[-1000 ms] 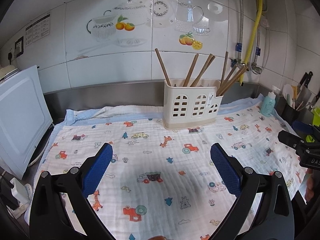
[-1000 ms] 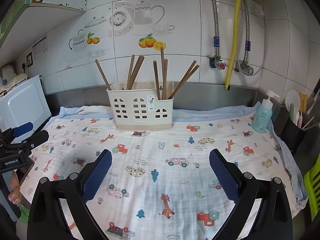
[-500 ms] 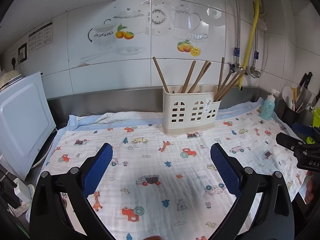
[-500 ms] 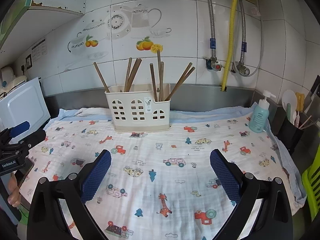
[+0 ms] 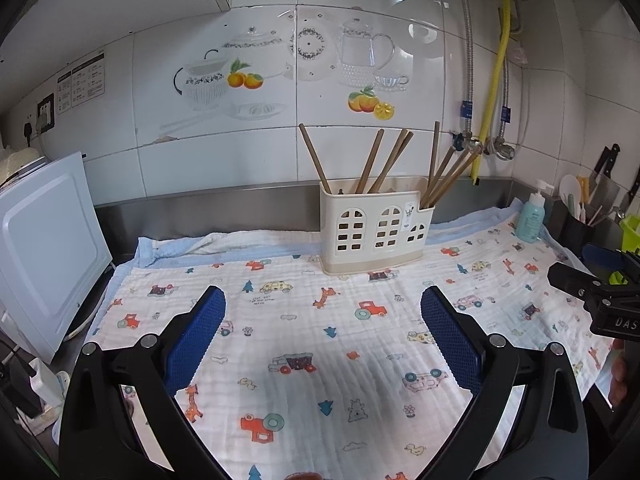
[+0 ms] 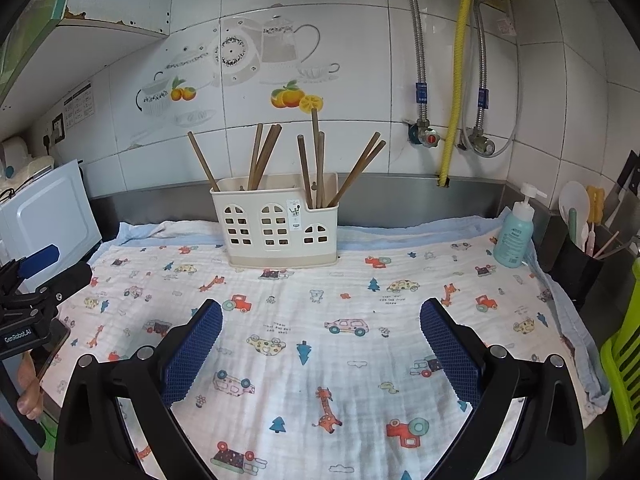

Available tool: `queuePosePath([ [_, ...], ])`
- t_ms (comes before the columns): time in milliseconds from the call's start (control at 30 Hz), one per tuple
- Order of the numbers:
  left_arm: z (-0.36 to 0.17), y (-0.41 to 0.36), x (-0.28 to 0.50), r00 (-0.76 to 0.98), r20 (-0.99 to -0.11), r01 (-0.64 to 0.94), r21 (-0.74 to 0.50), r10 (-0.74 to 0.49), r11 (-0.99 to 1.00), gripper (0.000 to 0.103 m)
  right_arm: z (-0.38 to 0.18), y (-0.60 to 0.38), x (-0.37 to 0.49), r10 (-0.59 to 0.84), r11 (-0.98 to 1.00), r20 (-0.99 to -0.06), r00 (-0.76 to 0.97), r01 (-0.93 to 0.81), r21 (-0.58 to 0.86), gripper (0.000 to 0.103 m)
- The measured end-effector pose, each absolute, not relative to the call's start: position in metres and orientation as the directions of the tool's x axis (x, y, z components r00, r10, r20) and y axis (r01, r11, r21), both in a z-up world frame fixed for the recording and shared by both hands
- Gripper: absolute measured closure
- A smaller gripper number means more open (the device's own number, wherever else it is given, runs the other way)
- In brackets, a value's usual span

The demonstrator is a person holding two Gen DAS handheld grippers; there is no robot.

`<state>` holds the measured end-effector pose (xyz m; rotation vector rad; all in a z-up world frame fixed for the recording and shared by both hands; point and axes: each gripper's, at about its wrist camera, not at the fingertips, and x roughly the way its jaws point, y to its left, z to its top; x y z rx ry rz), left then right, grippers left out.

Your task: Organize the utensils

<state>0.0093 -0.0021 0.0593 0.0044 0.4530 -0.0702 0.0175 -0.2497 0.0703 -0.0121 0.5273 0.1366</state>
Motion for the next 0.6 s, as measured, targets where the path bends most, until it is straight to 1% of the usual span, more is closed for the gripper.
queuePosePath([
  [600, 0.0593, -0.0055, 0.0097, 0.896, -0.438, 0.078, -0.003, -0.072, 0.997, 0.006, 0.0732, -0.2502, 0.0167, 0.125, 0.991, -0.495, 0.86, -0.134, 0.017, 0.007],
])
